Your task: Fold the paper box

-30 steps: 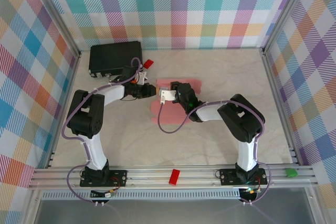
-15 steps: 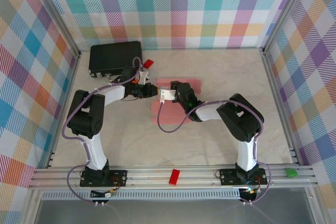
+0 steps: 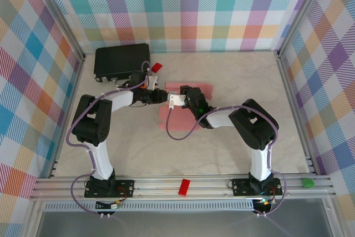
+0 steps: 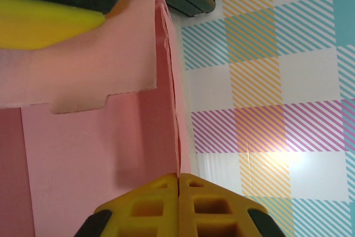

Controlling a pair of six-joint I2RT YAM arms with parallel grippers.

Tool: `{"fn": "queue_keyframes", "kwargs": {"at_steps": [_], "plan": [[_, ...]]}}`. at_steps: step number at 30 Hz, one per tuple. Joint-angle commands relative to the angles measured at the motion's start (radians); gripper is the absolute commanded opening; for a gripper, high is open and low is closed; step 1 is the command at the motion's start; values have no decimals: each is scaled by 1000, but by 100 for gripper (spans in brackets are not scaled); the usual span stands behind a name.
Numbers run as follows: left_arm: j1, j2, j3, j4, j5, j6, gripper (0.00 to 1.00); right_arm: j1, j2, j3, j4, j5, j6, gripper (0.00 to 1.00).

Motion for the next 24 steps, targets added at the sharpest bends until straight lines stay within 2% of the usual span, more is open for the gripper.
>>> {"fn": "queue_keyframes", "kwargs": {"at_steps": [1, 7, 13, 24], "plan": [[-7, 21, 1, 18, -40, 20, 33, 10, 17, 6, -17, -13, 5, 0], [-20, 24, 2, 25, -100, 20, 34, 11, 15, 8, -18, -13, 11, 0], [-40, 21, -16, 93, -174, 15, 48, 13, 22, 16, -29, -16, 15, 0], [-79, 42, -42, 242, -291, -1, 46, 20, 23, 21, -39, -21, 26, 0]]}}
